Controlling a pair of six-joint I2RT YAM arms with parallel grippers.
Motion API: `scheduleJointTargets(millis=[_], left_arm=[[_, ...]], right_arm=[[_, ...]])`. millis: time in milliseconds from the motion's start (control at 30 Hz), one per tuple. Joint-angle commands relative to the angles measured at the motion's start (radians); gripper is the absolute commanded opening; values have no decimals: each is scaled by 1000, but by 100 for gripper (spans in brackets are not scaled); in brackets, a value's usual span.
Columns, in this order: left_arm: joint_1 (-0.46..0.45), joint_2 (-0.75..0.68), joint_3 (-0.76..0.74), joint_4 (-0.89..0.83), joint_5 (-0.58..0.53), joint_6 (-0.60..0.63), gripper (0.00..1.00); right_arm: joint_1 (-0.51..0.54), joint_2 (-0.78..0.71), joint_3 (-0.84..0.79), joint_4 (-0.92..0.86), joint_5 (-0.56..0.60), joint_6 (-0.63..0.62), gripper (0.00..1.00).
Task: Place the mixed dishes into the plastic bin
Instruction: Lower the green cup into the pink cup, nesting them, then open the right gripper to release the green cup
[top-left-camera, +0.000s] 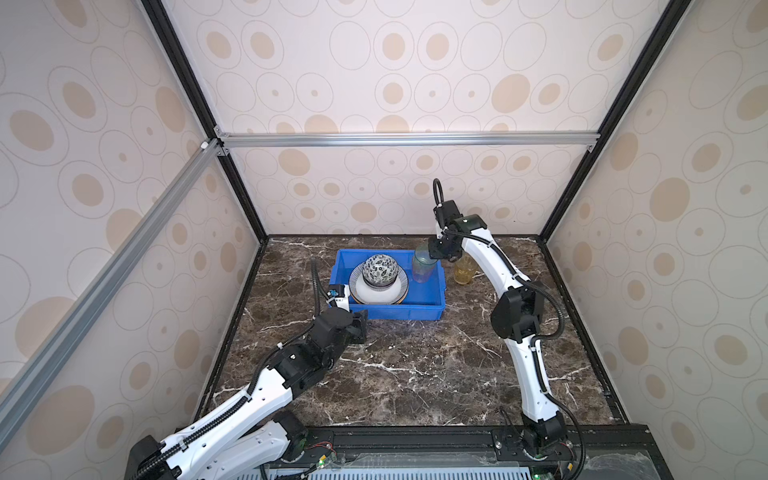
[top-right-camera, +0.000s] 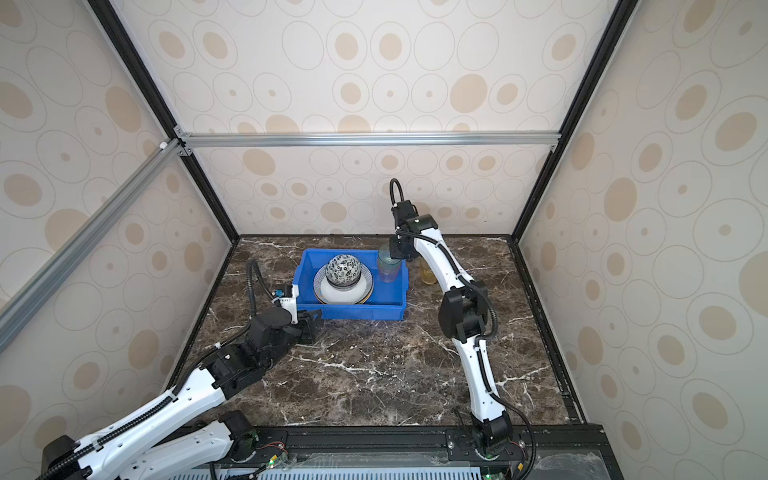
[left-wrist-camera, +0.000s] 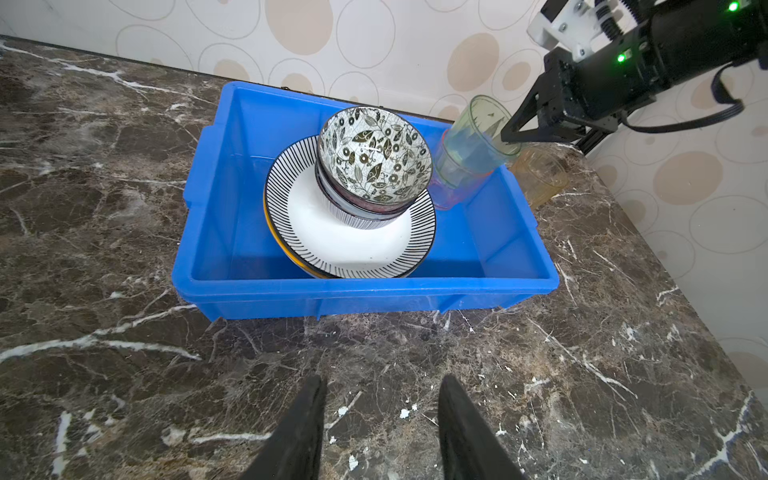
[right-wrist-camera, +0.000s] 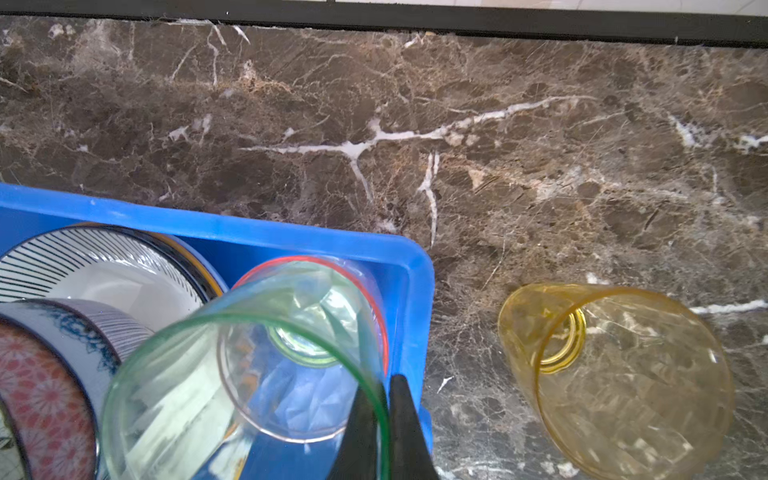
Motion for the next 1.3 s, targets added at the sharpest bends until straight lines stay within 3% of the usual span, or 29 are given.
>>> scheduleJointTargets(millis=[0,567,1267], left_arm=[[-11,-5,5,6,-16,-7,45],[-9,-29,-12,0,-14,-18,45],[-10,-66,-13,-33,-28,-18,45]], right_arm=[[13,25,36,-10,13,-11,3],[16,16,36,-16,43,9,19],[8,-48,38,-15,-38,9,32]])
